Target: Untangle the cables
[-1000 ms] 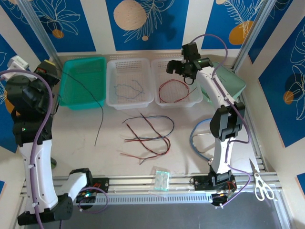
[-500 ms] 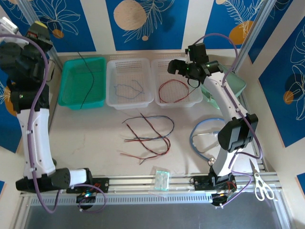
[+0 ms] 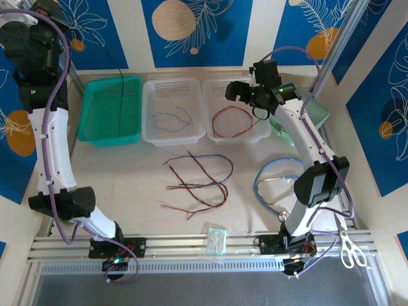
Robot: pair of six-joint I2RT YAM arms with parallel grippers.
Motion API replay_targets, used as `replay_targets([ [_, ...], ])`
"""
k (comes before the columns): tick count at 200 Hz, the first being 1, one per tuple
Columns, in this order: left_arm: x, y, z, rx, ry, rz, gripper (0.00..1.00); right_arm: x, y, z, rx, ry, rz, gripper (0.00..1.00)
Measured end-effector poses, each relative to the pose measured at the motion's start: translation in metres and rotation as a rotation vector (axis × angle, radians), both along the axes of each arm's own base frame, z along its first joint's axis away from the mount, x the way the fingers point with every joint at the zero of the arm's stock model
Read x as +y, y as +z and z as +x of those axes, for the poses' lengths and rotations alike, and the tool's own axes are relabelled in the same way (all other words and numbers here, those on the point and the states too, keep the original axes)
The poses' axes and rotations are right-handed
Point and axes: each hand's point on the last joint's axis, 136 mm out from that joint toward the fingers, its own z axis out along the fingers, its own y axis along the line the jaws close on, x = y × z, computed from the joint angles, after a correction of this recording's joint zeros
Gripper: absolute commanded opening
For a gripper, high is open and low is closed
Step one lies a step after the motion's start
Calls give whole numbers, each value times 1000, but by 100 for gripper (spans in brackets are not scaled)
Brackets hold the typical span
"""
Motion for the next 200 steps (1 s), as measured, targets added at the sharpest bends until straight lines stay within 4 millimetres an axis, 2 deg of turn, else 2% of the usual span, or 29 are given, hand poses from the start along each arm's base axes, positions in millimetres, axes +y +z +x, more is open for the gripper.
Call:
replay_targets([
  [28,10,-15,20,48,65,46,0,-1,-1,-3,18,-7,2,99],
  [92,19,-23,40,71,101,97,0,8,21,-5,-9,5,21,99],
  [118,20,-42,56,120,92,96,0,13,17,-5,3,17,22,99],
  [134,21,-64,65,179,87,90,0,18,12,-4,17,28,21,99],
  [148,26,-93,76,254,98,78,0,22,8,-6,29,37,19,99],
  [165,34,-143,91,376,127,67,0,29,7,-10,37,56,22,99],
  [179,40,-192,100,494,151,64,0,34,7,-12,37,69,25,99],
  [200,46,-249,108,627,171,62,0,37,3,-13,43,79,26,99],
])
